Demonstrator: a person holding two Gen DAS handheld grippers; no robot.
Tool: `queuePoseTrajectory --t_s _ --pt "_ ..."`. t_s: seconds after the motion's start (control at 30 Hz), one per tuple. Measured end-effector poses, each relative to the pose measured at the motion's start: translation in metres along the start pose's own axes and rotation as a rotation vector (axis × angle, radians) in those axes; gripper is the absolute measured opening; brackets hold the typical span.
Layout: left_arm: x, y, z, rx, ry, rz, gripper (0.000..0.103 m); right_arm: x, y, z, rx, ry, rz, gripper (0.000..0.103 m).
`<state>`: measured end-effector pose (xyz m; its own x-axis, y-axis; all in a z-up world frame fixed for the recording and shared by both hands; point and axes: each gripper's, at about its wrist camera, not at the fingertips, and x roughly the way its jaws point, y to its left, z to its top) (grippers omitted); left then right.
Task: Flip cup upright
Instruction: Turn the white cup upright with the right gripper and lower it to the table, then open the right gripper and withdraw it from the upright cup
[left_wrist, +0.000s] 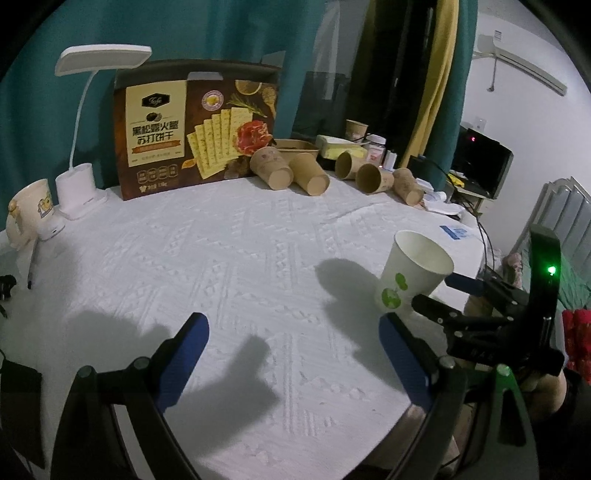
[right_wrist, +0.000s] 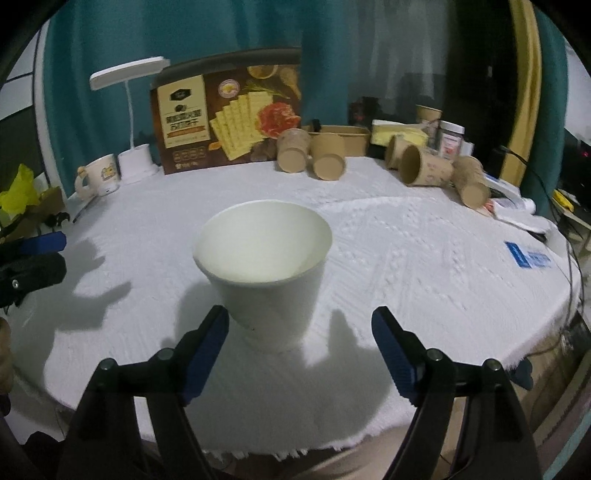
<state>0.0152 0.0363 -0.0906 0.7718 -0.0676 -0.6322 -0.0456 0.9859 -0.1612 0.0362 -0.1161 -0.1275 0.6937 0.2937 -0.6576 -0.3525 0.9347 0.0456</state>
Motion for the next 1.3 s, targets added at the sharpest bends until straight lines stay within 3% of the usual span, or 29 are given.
queuePoseTrajectory --t_s 0.63,0.97,1.3 --pt "-0.005 -0.051 0.007 0.138 -0.005 -0.043 0.094 -0.066 -0.062 -0.010 0.171 -0.033 -0.141 0.078" --pt "-0.026 -0.068 0.028 0.202 -0.097 -0.038 0.094 -0.106 -0.069 0.014 0.162 -0.108 -0.183 0.078" --pt "-0.066 -0.071 0.058 0.201 -0.233 -0.054 0.094 -0.161 -0.058 0.046 0.135 -0.234 -0.210 0.078"
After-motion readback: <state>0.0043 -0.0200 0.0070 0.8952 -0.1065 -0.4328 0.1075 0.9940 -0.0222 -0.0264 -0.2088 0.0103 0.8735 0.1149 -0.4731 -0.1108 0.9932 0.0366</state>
